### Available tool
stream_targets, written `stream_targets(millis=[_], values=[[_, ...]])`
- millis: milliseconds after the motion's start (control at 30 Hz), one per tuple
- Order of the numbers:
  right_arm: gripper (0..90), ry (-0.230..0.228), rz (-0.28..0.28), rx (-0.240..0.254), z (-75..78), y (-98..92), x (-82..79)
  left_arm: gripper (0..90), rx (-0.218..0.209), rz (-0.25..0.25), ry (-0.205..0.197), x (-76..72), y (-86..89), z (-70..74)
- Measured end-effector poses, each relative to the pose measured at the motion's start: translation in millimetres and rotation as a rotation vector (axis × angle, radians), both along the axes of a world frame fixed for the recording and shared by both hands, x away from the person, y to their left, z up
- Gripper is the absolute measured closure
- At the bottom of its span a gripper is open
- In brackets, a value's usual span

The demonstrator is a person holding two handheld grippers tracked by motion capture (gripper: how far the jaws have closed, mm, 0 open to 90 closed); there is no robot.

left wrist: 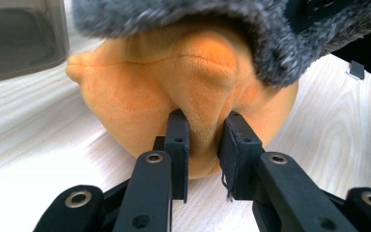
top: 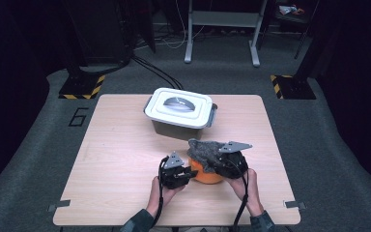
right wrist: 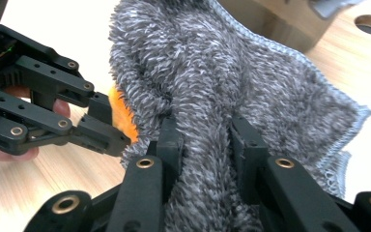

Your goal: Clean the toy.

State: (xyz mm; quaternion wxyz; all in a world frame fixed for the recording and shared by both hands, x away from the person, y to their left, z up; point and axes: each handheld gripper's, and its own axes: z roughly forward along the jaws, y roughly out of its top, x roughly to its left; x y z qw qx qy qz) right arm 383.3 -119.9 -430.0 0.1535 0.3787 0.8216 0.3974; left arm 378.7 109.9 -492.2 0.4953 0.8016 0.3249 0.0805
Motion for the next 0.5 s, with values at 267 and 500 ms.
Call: stream_targets(millis=[267, 500], values=[[69.9, 0.007, -0.065, 0.006, -4.1, -23.6, -4.4, 75.2, -0.004, -0.002, 0.001, 0.0, 0.1, -0.5], [69.8, 0.036, -0.106, 0.031, -13.7, -42.5, -4.9, 75.0, -0.009, -0.001, 0.004, 0.0, 0.6, -0.8]])
